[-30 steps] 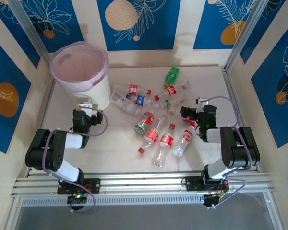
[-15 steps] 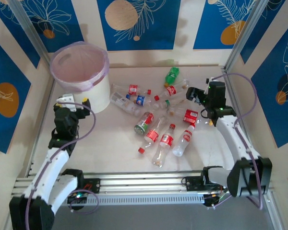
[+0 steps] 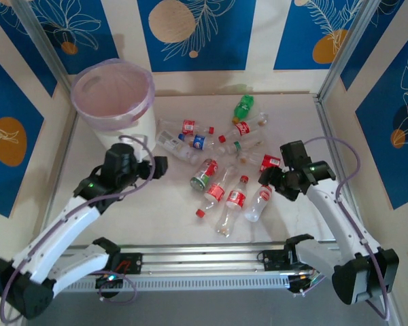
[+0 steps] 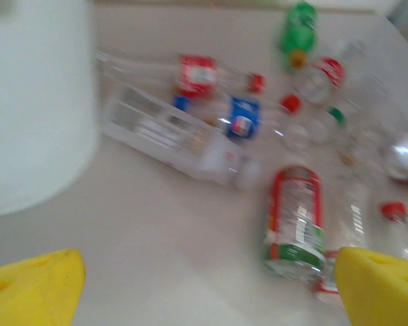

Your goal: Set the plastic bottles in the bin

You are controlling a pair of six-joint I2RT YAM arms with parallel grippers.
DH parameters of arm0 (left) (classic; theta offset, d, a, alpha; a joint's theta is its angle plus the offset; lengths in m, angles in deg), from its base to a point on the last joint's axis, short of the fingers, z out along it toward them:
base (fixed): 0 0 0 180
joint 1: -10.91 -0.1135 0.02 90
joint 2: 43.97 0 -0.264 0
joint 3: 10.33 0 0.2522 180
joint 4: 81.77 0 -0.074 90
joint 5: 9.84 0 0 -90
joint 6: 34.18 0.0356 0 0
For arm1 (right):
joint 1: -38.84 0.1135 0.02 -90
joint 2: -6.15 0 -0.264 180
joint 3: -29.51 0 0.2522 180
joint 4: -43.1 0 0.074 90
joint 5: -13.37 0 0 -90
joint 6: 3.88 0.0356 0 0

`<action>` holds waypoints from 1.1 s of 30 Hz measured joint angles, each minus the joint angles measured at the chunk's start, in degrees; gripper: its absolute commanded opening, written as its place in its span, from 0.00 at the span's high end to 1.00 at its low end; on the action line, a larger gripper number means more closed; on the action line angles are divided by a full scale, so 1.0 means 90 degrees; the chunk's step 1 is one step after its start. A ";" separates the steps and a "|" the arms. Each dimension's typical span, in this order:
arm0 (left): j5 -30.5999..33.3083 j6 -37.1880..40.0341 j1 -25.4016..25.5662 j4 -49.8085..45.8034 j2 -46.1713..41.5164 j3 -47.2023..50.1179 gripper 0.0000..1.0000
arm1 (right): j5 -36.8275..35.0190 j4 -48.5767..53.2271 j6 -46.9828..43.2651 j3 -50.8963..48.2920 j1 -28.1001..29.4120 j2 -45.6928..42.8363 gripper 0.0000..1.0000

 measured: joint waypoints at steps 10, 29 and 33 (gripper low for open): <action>-0.1297 -0.0685 0.0981 0.0481 0.1365 -0.0471 0.08 | 0.0641 -0.1345 0.0364 -0.0891 -0.0529 0.0964 0.27; -0.1787 -0.1132 0.1287 0.0850 0.2263 -0.0760 0.10 | 0.0571 -0.2919 0.0466 -0.1464 -0.0580 0.2057 0.41; -0.1919 -0.1185 0.1326 0.0896 0.2358 -0.0809 0.10 | 0.0454 -0.2749 0.0415 -0.1445 -0.0527 0.1838 0.51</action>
